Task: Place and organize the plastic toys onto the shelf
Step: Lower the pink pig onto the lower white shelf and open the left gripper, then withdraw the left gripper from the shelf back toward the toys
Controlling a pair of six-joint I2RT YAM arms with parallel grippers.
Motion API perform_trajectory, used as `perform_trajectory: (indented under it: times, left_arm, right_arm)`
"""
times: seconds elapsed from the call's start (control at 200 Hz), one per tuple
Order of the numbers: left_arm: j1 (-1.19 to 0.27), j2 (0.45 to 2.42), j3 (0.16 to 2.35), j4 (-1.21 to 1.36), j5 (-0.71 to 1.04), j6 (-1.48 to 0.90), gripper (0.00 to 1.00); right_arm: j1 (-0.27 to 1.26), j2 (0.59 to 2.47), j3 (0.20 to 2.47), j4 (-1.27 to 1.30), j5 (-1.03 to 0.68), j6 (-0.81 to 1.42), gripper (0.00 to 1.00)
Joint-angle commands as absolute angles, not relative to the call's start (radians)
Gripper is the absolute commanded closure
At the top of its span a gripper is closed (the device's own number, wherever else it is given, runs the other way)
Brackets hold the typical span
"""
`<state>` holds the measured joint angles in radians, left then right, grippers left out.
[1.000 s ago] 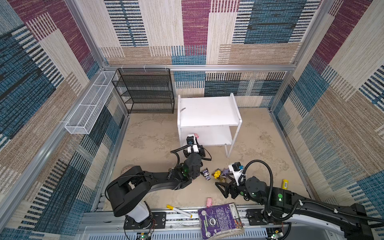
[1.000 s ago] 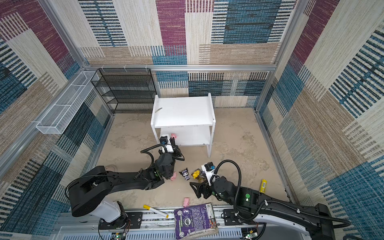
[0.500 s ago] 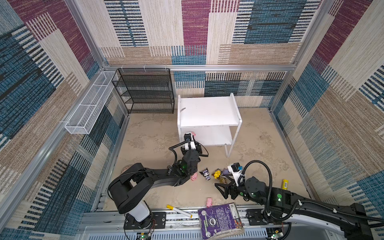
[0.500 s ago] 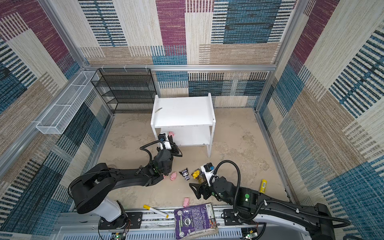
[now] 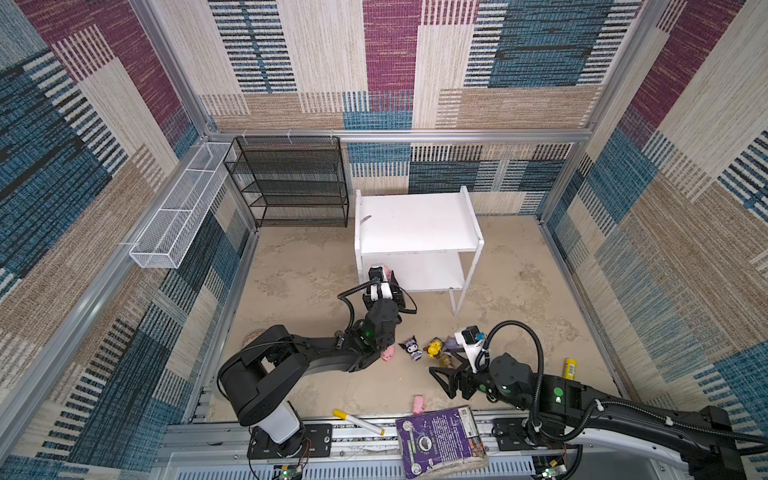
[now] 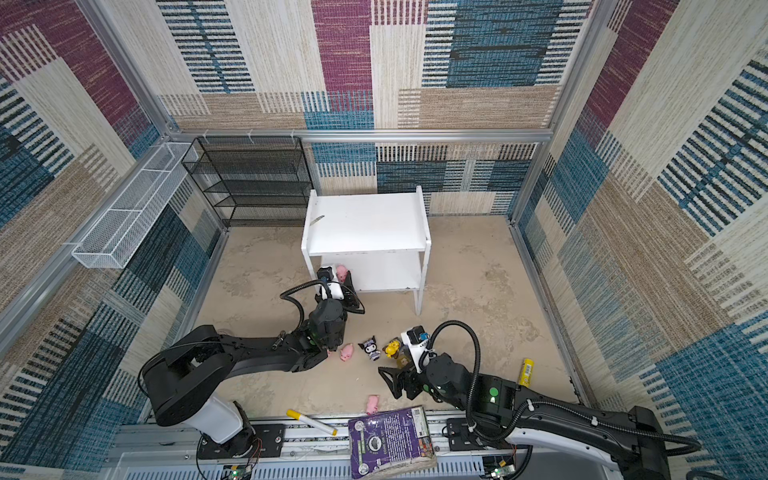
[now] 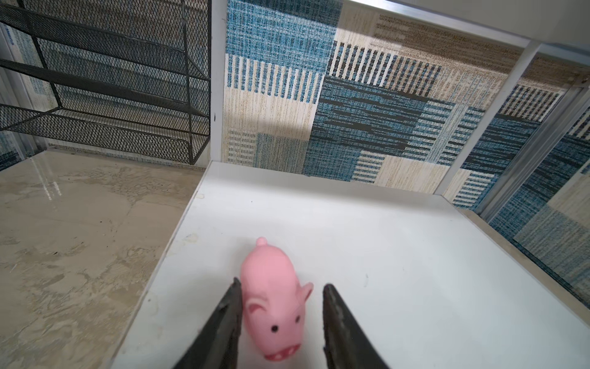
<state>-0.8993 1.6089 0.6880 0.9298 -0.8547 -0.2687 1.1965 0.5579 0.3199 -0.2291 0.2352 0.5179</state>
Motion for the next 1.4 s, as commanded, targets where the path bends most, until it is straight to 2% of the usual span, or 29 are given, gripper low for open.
perform_trajectory:
  times: [0.0, 0.26, 0.556, 0.716, 1.097, 1.397]
  left_arm:
    - [-0.898, 1.593, 0.685, 0.902, -0.842, -0.296, 0.50]
    - [-0.899, 1.547, 0.663, 0.859, -0.822, -0.306, 0.36]
    - [-0.914, 1.404, 0.600, 0.704, -0.811, -0.377, 0.27]
    - [-0.920, 1.327, 0.573, 0.641, -0.765, -0.341, 0.19]
    - [-0.923, 0.974, 0.477, 0.254, -0.549, -0.387, 0.18]
    - [-0.924, 0.676, 0.422, -0.117, -0.527, -0.444, 0.17]
  right_arm:
    - [1.197, 0.558, 0.319, -0.197, 0.230, 0.508, 0.06]
    - [1.197, 0.562, 0.324, -0.198, 0.232, 0.504, 0.06]
    - [1.197, 0.558, 0.321, -0.190, 0.231, 0.496, 0.06]
    - [1.197, 0.575, 0.324, -0.176, 0.235, 0.476, 0.06]
    - [1.197, 0.653, 0.359, -0.154, 0.239, 0.430, 0.06]
    - [1.197, 0.716, 0.369, -0.106, 0.216, 0.432, 0.06]
